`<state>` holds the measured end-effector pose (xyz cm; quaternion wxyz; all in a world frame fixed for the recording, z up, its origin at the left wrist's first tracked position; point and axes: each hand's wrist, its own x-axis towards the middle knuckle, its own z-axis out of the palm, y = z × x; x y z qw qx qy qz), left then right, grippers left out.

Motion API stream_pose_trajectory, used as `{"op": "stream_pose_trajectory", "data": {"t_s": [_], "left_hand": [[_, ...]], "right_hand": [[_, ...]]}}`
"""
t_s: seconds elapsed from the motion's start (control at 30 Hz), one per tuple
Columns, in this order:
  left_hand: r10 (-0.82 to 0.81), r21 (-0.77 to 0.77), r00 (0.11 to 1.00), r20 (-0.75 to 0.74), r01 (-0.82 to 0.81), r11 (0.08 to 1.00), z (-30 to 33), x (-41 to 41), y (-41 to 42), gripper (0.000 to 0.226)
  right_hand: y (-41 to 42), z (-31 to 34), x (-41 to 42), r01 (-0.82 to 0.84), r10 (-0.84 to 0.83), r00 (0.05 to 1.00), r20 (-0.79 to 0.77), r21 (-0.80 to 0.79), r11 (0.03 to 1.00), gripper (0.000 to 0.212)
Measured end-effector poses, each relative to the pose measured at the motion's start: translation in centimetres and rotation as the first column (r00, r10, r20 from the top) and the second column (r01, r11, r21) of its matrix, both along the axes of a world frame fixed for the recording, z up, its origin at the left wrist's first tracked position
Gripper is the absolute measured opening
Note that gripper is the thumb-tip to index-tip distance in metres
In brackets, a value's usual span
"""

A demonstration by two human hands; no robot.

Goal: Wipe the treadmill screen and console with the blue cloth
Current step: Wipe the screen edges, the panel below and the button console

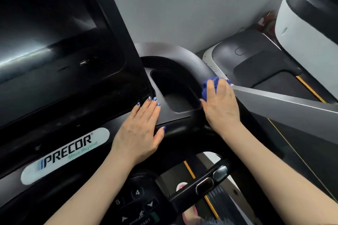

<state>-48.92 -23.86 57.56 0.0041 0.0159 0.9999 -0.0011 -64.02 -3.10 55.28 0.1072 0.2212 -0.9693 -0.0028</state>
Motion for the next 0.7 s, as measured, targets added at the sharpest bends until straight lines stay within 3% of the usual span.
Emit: {"op": "stream_pose_trajectory", "data": {"t_s": [0.1, 0.33, 0.53, 0.7], "left_hand": [[-0.005, -0.002, 1.000, -0.012, 0.005, 1.000, 0.0, -0.1, 0.0, 0.067], [-0.005, 0.004, 1.000, -0.017, 0.005, 1.000, 0.1, -0.1, -0.1, 0.067], [-0.007, 0.027, 1.000, -0.015, 0.008, 1.000, 0.1, -0.1, -0.2, 0.067], [0.000, 0.013, 1.000, -0.019, 0.000, 1.000, 0.1, 0.0, -0.2, 0.066]], "right_hand": [[1.4, -0.4, 0.6, -0.021, 0.021, 1.000, -0.015, 0.009, 1.000, 0.068], [-5.4, 0.3, -5.2, 0.005, -0.012, 0.994, 0.108, 0.059, 0.998, 0.071], [-1.3, -1.1, -2.3, -0.116, 0.110, 0.990, 0.083, 0.080, 0.990, 0.077], [-6.4, -0.3, -6.7, -0.100, 0.091, 0.988, 0.124, 0.066, 0.993, 0.076]]}}
